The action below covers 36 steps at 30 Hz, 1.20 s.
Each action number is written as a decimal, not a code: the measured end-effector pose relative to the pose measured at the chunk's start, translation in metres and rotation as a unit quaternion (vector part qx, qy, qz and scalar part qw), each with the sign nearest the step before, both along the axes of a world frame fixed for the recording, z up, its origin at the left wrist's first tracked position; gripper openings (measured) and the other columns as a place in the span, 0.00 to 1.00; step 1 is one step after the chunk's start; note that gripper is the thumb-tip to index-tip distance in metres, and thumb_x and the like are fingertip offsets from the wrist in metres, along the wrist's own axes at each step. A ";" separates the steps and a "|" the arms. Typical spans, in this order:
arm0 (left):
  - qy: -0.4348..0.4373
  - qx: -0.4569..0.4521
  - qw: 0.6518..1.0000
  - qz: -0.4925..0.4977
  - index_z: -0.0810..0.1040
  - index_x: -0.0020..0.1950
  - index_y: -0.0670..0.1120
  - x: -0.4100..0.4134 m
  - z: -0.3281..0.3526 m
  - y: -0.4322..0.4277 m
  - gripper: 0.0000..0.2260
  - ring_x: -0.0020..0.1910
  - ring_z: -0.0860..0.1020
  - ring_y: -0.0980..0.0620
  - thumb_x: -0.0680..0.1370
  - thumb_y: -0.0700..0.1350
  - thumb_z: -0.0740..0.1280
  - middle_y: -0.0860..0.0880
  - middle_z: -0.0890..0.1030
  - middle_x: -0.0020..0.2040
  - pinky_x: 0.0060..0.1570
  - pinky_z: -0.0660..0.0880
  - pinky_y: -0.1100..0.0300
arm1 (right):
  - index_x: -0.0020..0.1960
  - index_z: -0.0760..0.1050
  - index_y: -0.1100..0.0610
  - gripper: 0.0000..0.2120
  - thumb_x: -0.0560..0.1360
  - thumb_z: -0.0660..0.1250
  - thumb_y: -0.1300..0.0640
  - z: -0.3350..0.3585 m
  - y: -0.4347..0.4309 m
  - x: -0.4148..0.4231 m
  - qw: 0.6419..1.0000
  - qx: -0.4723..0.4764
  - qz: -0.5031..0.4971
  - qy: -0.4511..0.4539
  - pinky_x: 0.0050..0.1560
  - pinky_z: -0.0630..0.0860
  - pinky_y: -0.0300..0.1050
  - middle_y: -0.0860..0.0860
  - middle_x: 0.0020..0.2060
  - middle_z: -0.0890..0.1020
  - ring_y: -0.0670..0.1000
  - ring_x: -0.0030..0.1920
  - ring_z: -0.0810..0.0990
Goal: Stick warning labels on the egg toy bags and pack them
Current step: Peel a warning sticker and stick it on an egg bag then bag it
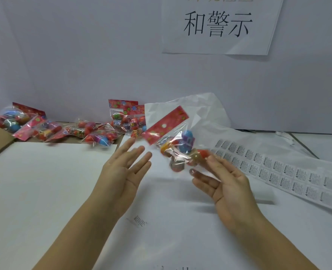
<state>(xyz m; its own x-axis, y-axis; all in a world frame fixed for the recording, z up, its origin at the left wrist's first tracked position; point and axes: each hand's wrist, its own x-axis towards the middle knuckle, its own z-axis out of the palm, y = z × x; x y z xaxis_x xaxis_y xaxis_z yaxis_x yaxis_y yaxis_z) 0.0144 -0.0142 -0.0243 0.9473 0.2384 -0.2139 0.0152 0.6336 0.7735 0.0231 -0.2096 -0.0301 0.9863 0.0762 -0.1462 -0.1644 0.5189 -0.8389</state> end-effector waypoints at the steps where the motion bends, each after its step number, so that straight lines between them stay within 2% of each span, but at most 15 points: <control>1: 0.008 -0.003 1.000 0.009 0.77 0.57 0.49 -0.001 -0.001 -0.003 0.08 0.53 0.83 0.45 0.82 0.38 0.62 0.45 0.81 0.58 0.47 0.82 0.54 | 0.53 0.81 0.59 0.15 0.67 0.70 0.56 0.003 -0.003 0.001 1.000 0.013 -0.017 -0.003 0.33 0.81 0.42 0.57 0.45 0.86 0.56 0.39 0.85; 3: 0.011 0.013 1.000 0.000 0.78 0.55 0.48 -0.004 -0.005 -0.015 0.07 0.52 0.84 0.45 0.79 0.39 0.66 0.44 0.81 0.58 0.47 0.83 0.54 | 0.52 0.81 0.59 0.14 0.68 0.70 0.56 0.007 -0.007 0.003 0.999 0.047 -0.027 -0.001 0.33 0.81 0.42 0.57 0.45 0.86 0.55 0.39 0.85; 4: 0.004 0.022 0.999 -0.023 0.78 0.56 0.48 -0.006 -0.005 -0.023 0.10 0.52 0.84 0.45 0.75 0.42 0.71 0.44 0.82 0.58 0.48 0.83 0.53 | 0.52 0.81 0.60 0.14 0.68 0.70 0.56 0.007 -0.007 0.002 0.998 0.062 -0.022 0.004 0.32 0.80 0.42 0.58 0.45 0.86 0.55 0.39 0.85; 5: -0.002 0.029 0.998 -0.052 0.78 0.57 0.48 -0.009 -0.005 -0.030 0.18 0.52 0.84 0.44 0.69 0.46 0.76 0.44 0.83 0.57 0.48 0.83 0.52 | 0.53 0.81 0.60 0.15 0.68 0.70 0.57 0.007 -0.005 0.001 0.997 0.071 -0.010 0.008 0.32 0.80 0.41 0.59 0.45 0.85 0.56 0.39 0.85; 7: -0.018 0.041 0.994 -0.097 0.79 0.60 0.48 -0.013 -0.006 -0.040 0.26 0.55 0.83 0.43 0.64 0.51 0.79 0.44 0.84 0.57 0.50 0.82 0.51 | 0.54 0.80 0.61 0.17 0.67 0.70 0.57 0.005 -0.002 -0.001 0.997 0.067 0.025 0.009 0.33 0.81 0.41 0.60 0.47 0.85 0.57 0.41 0.85; 9: -0.043 0.039 0.992 -0.109 0.82 0.58 0.49 -0.015 -0.005 -0.043 0.22 0.55 0.83 0.44 0.65 0.54 0.76 0.43 0.84 0.56 0.49 0.82 0.54 | 0.55 0.79 0.62 0.17 0.68 0.69 0.59 0.002 0.000 -0.004 0.997 0.057 0.057 0.005 0.34 0.81 0.42 0.61 0.48 0.84 0.60 0.43 0.85; 11: -0.041 0.041 0.994 -0.091 0.86 0.50 0.52 -0.014 -0.004 -0.039 0.13 0.54 0.84 0.44 0.68 0.55 0.72 0.43 0.85 0.55 0.46 0.82 0.57 | 0.55 0.77 0.63 0.17 0.67 0.69 0.60 0.001 0.001 -0.004 0.996 0.056 0.076 0.009 0.34 0.81 0.43 0.62 0.49 0.84 0.62 0.44 0.85; 13: -0.031 0.046 0.995 -0.080 0.87 0.45 0.52 -0.011 -0.003 -0.032 0.10 0.51 0.84 0.45 0.71 0.54 0.70 0.43 0.85 0.54 0.43 0.82 0.58 | 0.55 0.75 0.63 0.18 0.66 0.69 0.61 0.001 0.001 -0.004 0.994 0.042 0.096 0.015 0.35 0.81 0.44 0.62 0.49 0.84 0.63 0.44 0.85; 16: -0.024 0.088 0.994 -0.055 0.86 0.51 0.47 -0.009 0.000 -0.026 0.12 0.48 0.85 0.43 0.71 0.50 0.70 0.41 0.85 0.52 0.39 0.82 0.57 | 0.51 0.74 0.61 0.12 0.67 0.68 0.64 0.001 0.000 -0.004 0.991 0.001 0.129 0.028 0.35 0.82 0.45 0.61 0.46 0.85 0.64 0.43 0.85; 18: -0.028 0.115 0.992 -0.047 0.85 0.54 0.45 -0.010 0.001 -0.024 0.15 0.47 0.85 0.43 0.69 0.48 0.71 0.41 0.85 0.51 0.37 0.82 0.57 | 0.52 0.75 0.60 0.11 0.70 0.69 0.64 -0.001 0.000 -0.005 0.990 -0.032 0.135 0.027 0.36 0.82 0.47 0.60 0.47 0.85 0.64 0.45 0.85; 21: -0.051 0.153 0.984 -0.074 0.87 0.49 0.50 -0.013 0.002 -0.026 0.12 0.48 0.85 0.44 0.67 0.48 0.71 0.44 0.86 0.50 0.37 0.81 0.57 | 0.58 0.77 0.56 0.20 0.67 0.72 0.55 0.000 0.001 -0.006 0.992 -0.046 0.116 -0.003 0.42 0.82 0.50 0.57 0.49 0.85 0.57 0.48 0.85; 24: -0.064 0.169 0.977 -0.115 0.87 0.48 0.52 -0.017 0.005 -0.032 0.13 0.48 0.85 0.45 0.66 0.51 0.71 0.44 0.86 0.50 0.38 0.81 0.58 | 0.55 0.78 0.56 0.20 0.66 0.77 0.55 0.004 0.002 -0.005 0.996 -0.023 0.080 -0.033 0.39 0.81 0.44 0.55 0.46 0.85 0.51 0.44 0.85; 27: -0.066 0.157 0.980 -0.107 0.87 0.46 0.49 -0.018 0.004 -0.036 0.14 0.46 0.85 0.45 0.64 0.52 0.73 0.42 0.86 0.48 0.37 0.81 0.59 | 0.54 0.79 0.57 0.19 0.65 0.72 0.54 0.005 0.001 -0.004 0.998 -0.008 0.053 -0.041 0.36 0.80 0.42 0.55 0.44 0.86 0.51 0.42 0.85; 31: -0.068 0.202 0.975 -0.061 0.86 0.36 0.50 -0.019 0.000 -0.039 0.08 0.43 0.85 0.45 0.62 0.53 0.73 0.42 0.86 0.43 0.39 0.82 0.58 | 0.55 0.78 0.58 0.21 0.64 0.72 0.53 0.004 0.003 -0.006 0.998 -0.013 0.044 -0.051 0.36 0.80 0.43 0.55 0.45 0.86 0.52 0.43 0.85; 36: -0.050 0.227 0.972 -0.048 0.84 0.33 0.49 -0.019 0.001 -0.038 0.06 0.42 0.85 0.44 0.65 0.51 0.72 0.42 0.86 0.42 0.40 0.83 0.55 | 0.51 0.80 0.55 0.17 0.63 0.73 0.53 0.002 0.003 -0.005 0.997 -0.018 0.048 -0.055 0.34 0.80 0.41 0.54 0.43 0.86 0.51 0.41 0.85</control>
